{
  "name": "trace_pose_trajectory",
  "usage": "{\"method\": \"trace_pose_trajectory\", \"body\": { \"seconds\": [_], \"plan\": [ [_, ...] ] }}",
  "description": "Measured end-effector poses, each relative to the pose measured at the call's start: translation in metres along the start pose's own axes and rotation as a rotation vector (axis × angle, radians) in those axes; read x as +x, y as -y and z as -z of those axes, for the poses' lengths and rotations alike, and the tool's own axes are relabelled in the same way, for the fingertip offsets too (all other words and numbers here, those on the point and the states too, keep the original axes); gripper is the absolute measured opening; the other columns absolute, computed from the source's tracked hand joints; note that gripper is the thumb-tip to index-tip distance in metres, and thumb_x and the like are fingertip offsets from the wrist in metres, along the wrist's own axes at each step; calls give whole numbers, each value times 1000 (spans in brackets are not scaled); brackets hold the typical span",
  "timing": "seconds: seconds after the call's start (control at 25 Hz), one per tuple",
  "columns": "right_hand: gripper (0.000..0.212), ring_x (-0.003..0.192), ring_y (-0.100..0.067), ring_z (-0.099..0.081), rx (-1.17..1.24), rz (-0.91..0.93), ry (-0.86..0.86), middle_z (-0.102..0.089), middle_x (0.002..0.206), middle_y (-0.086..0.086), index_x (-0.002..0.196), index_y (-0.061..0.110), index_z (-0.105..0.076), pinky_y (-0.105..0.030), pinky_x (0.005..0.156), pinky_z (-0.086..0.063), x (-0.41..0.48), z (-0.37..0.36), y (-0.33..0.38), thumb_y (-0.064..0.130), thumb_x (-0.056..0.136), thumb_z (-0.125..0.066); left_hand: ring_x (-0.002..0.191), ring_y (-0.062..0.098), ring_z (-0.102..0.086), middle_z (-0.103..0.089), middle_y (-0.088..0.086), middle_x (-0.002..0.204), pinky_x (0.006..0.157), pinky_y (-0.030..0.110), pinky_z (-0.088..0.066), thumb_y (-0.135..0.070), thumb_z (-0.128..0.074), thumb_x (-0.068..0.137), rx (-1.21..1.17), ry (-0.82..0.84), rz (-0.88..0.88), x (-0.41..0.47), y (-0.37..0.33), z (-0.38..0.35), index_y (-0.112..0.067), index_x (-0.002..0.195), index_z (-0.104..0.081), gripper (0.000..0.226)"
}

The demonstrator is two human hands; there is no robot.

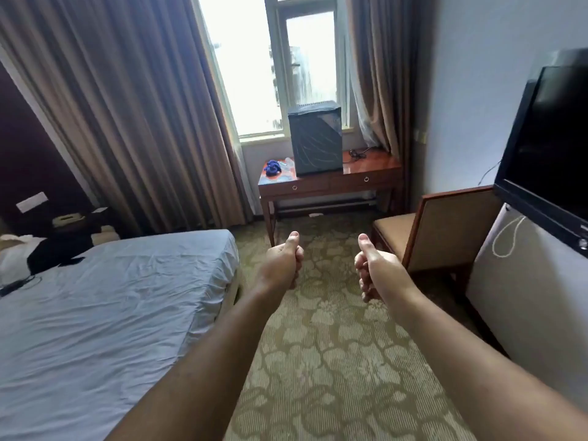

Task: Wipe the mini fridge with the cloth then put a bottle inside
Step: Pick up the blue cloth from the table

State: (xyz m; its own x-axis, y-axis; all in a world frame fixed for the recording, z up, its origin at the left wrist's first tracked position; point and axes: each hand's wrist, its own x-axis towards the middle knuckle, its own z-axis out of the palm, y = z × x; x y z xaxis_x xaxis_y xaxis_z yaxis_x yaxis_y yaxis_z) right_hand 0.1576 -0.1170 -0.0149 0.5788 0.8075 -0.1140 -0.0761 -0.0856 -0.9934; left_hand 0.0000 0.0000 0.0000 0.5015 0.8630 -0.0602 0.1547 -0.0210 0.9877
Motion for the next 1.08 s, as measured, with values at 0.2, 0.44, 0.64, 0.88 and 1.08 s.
{"method": "trace_pose_trajectory", "body": {
  "seconds": [0.2, 0.44, 0.64, 0.88, 1.08],
  "plan": [
    [53, 65, -21, -56, -53, -45, 16, -56, 76, -7, 79, 10, -62, -33, 54, -48, 110, -53, -14, 57, 100, -48, 46, 7, -35, -41, -9, 54, 46, 23, -32, -49, -36, 104, 50, 19, 19, 114, 36, 25, -17, 78, -57, 46],
    [53, 68, -20, -59, -137, -92, 29, -61, 80, -7, 80, 12, -65, -34, 57, -51, 274, -109, 1, 59, 99, -49, 47, 8, -37, -43, -8, 55, 47, 24, -32, -49, -39, 103, 39, 21, 102, 282, 54, 69, -17, 76, -59, 46],
    [52, 66, -18, -60, -89, -46, 25, -61, 80, -6, 82, 11, -64, -34, 57, -52, 412, -128, 25, 57, 99, -49, 45, 6, -36, -43, -9, 53, 47, 23, -31, -49, -38, 103, 8, -56, 109, 418, 27, 89, -19, 74, -59, 46],
    [55, 65, -17, -60, -47, -108, 65, -63, 81, -6, 84, 9, -66, -32, 55, -53, 591, -102, -4, 58, 100, -47, 46, 8, -37, -44, -7, 54, 46, 22, -31, -49, -39, 102, 91, -117, 191, 591, 59, 42, -19, 72, -58, 47],
    [58, 67, -18, -60, -47, -121, 6, -65, 81, -6, 83, 11, -67, -35, 60, -52, 766, -39, 26, 62, 99, -46, 43, 9, -34, -42, -6, 53, 45, 23, -28, -51, -40, 101, 119, -36, 141, 764, 15, -43, -20, 69, -58, 47]
  ]
}}
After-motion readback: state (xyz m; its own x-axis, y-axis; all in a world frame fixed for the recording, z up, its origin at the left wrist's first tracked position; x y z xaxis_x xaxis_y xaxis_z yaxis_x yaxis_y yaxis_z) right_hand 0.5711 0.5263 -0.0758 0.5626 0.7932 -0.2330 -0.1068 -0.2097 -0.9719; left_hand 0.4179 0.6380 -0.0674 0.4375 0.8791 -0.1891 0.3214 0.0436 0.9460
